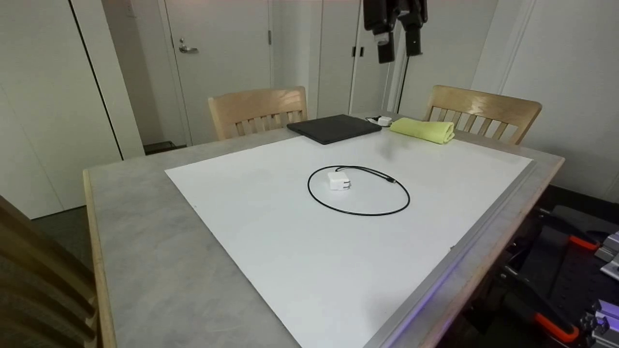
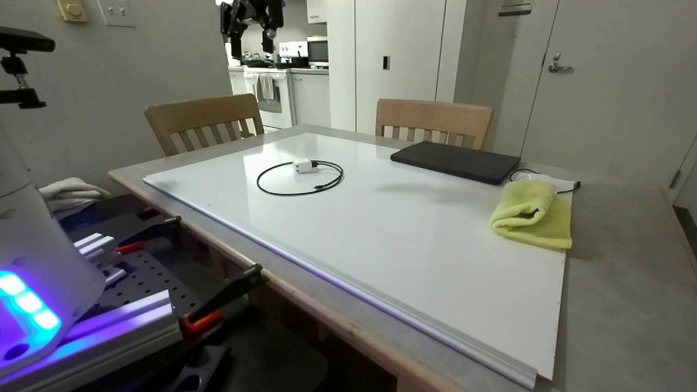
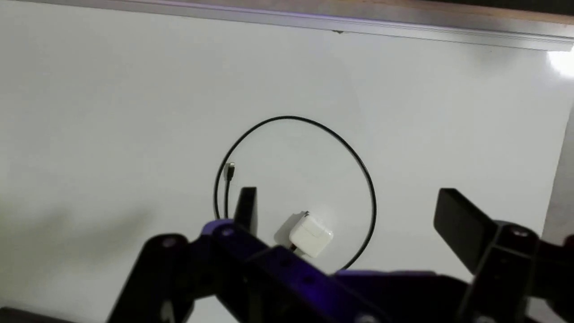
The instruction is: Uncoil the black charger
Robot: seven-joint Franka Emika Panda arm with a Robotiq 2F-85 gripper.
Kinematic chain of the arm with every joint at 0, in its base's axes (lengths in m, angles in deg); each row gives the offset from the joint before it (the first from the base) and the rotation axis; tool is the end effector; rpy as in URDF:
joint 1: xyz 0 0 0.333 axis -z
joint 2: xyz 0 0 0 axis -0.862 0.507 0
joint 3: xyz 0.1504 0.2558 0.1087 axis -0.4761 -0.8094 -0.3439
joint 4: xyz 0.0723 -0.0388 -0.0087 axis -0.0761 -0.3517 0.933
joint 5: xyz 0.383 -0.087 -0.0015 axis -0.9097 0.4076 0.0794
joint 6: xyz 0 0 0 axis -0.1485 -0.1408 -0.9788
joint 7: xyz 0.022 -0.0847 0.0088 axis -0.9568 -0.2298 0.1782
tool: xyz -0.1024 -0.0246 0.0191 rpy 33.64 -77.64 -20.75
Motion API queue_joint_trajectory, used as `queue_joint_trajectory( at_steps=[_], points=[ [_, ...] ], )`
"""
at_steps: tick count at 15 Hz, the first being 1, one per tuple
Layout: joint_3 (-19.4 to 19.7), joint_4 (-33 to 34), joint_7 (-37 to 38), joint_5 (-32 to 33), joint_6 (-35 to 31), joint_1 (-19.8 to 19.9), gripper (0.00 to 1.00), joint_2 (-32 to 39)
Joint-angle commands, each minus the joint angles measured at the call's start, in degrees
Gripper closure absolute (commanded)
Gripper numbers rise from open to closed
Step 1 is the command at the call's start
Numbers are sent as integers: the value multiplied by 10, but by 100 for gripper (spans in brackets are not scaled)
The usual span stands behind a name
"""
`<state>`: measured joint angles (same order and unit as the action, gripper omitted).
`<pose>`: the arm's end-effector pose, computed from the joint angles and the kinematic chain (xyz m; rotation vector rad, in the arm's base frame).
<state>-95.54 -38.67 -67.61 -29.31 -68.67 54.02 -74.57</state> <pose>0.4700 0.1464 0.4115 3.0104 0.2275 -0.3246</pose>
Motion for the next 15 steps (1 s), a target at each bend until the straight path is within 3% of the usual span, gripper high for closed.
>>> queue_joint_trajectory(
  at_steps=[1, 10, 15],
  points=[
    [10, 28, -19, 0, -22, -14, 0, 53],
    [14, 63, -60, -29, -80, -22, 0, 146],
    [26, 85, -9, -51, -87, -22, 0, 194]
  ],
)
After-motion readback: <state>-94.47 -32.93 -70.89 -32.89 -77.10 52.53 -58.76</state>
